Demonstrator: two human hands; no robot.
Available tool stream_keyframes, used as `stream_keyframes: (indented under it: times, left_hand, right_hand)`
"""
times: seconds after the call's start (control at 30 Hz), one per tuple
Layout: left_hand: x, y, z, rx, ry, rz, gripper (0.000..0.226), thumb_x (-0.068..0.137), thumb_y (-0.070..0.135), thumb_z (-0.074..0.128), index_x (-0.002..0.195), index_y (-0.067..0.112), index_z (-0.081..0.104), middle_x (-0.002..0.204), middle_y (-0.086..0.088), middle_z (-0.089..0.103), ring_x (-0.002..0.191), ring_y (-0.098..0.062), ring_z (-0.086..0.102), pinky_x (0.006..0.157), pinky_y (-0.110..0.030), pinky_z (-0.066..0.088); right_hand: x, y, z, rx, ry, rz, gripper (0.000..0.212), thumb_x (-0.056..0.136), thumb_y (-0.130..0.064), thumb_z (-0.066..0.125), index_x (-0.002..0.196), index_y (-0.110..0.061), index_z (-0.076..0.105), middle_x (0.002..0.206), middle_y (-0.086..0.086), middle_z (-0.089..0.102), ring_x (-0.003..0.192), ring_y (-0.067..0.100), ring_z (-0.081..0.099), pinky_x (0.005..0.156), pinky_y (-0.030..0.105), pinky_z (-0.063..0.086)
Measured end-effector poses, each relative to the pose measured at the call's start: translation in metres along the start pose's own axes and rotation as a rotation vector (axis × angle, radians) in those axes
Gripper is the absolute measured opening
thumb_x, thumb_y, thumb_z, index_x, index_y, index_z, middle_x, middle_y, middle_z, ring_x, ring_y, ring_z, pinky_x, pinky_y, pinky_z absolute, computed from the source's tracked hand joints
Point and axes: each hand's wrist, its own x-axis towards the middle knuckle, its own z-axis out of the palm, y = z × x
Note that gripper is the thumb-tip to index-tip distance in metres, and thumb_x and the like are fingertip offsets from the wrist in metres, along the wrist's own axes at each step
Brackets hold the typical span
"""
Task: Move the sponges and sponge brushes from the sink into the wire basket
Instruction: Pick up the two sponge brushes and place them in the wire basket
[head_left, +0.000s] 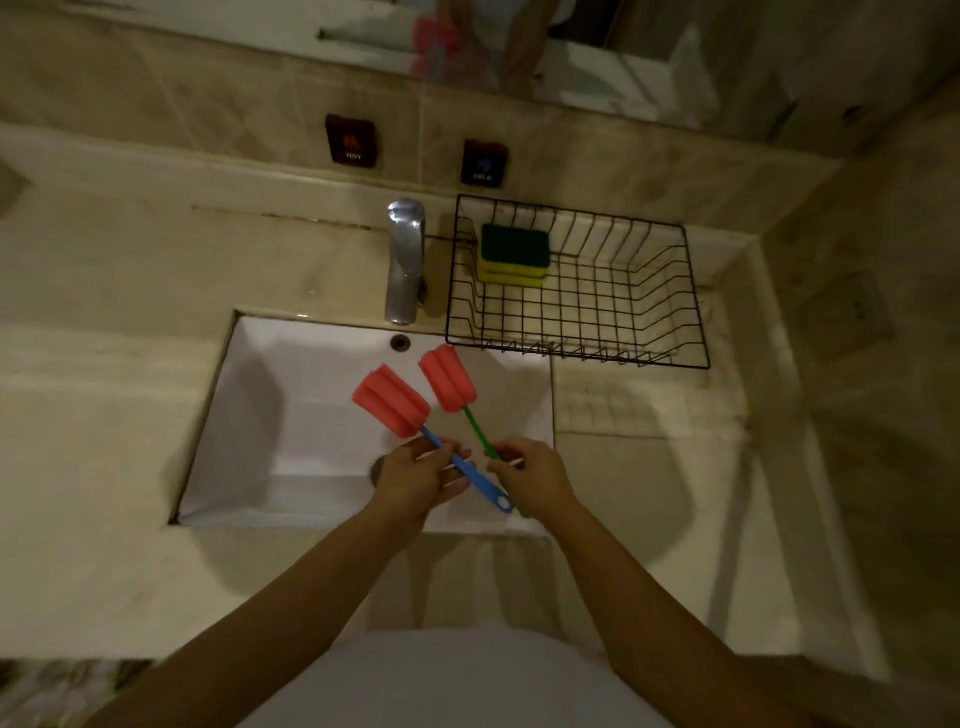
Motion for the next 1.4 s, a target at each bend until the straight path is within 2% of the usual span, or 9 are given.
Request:
stream_keyframes:
  times: [0.3,0.4,0.53,0.77,0.93,1.1,1.17,1.27,1.4]
  left_hand:
    - [-0.021,0.013,0.0,0.056,-0.136,0.047,0.02,0.097,0.007,0.048,0.11,-0.005,0.056,0.11,-0.023,0.066,0.103,-0.036,0.066,0.09,-0.045,0.053]
    - [-0.024,0.012,0.0,0.052,-0.162,0.059,0.015,0.096,0.009,0.05,0.104,-0.002,0.058,0.105,-0.021,0.068,0.1,-0.034,0.068,0.09,-0.045,0.054]
    - [-0.023,0.015,0.001,0.031,-0.204,0.027,0.009,0.094,0.008,0.054,0.098,0.001,0.059,0.098,-0.02,0.071,0.093,-0.035,0.071,0.079,-0.041,0.059]
    - [-0.011,0.027,0.024,0.027,-0.272,-0.002,0.008,0.093,0.01,0.057,0.095,0.004,0.062,0.096,-0.019,0.071,0.091,-0.031,0.072,0.074,-0.036,0.061]
    - [0.004,0.043,0.045,-0.01,-0.276,-0.016,0.011,0.093,0.01,0.056,0.099,0.002,0.06,0.101,-0.022,0.07,0.094,-0.032,0.071,0.076,-0.035,0.06]
    - [0.02,0.057,0.066,-0.038,-0.256,-0.01,0.015,0.094,0.01,0.055,0.103,-0.001,0.06,0.105,-0.024,0.069,0.094,-0.031,0.071,0.076,-0.033,0.061]
    - [0.028,0.061,0.073,-0.046,-0.241,-0.007,0.014,0.094,0.009,0.054,0.102,-0.001,0.06,0.106,-0.025,0.069,0.094,-0.032,0.071,0.076,-0.033,0.061]
    - [0.04,0.065,0.084,-0.052,-0.234,-0.006,0.014,0.094,0.009,0.054,0.102,0.0,0.06,0.108,-0.025,0.068,0.096,-0.033,0.07,0.082,-0.037,0.059]
    - [0.058,0.068,0.095,-0.088,-0.234,-0.03,0.012,0.094,0.009,0.054,0.1,0.002,0.061,0.109,-0.025,0.068,0.099,-0.034,0.069,0.087,-0.04,0.057]
  right_hand:
    - [-0.025,0.003,-0.003,0.073,0.096,0.046,0.014,0.087,-0.009,0.067,0.1,-0.008,0.072,0.091,0.005,0.071,0.076,0.013,0.062,0.064,0.014,0.047]
    - [-0.037,0.006,-0.008,0.123,0.105,0.051,0.01,0.087,-0.011,0.068,0.096,-0.014,0.072,0.084,-0.003,0.069,0.071,0.006,0.063,0.066,0.019,0.051]
    - [-0.049,0.007,-0.026,0.218,0.151,0.063,0.013,0.086,-0.012,0.068,0.097,-0.018,0.073,0.083,-0.002,0.074,0.067,0.009,0.069,0.063,0.015,0.054]
    - [-0.01,-0.017,-0.081,0.2,0.239,0.027,0.021,0.088,-0.007,0.065,0.108,-0.013,0.071,0.096,0.001,0.072,0.086,0.011,0.066,0.074,0.015,0.049]
    - [0.047,-0.027,-0.122,0.092,0.319,-0.037,0.023,0.088,-0.003,0.065,0.109,-0.008,0.071,0.096,0.003,0.069,0.085,0.014,0.062,0.078,0.025,0.052]
    - [0.112,-0.024,-0.151,-0.194,0.298,-0.072,0.025,0.089,-0.003,0.062,0.111,-0.011,0.071,0.105,0.012,0.072,0.091,0.022,0.065,0.082,0.037,0.056]
    - [0.137,-0.02,-0.154,-0.3,0.239,-0.073,0.027,0.089,-0.002,0.062,0.113,-0.01,0.07,0.114,0.013,0.07,0.103,0.025,0.063,0.091,0.031,0.051]
    - [0.167,-0.016,-0.155,-0.351,0.182,-0.059,0.028,0.09,-0.002,0.061,0.115,-0.01,0.069,0.121,0.012,0.067,0.109,0.026,0.06,0.086,0.024,0.042]
    - [0.197,-0.002,-0.148,-0.395,0.091,-0.008,0.034,0.09,0.004,0.055,0.119,-0.009,0.067,0.128,0.017,0.061,0.114,0.031,0.058,0.095,0.029,0.046]
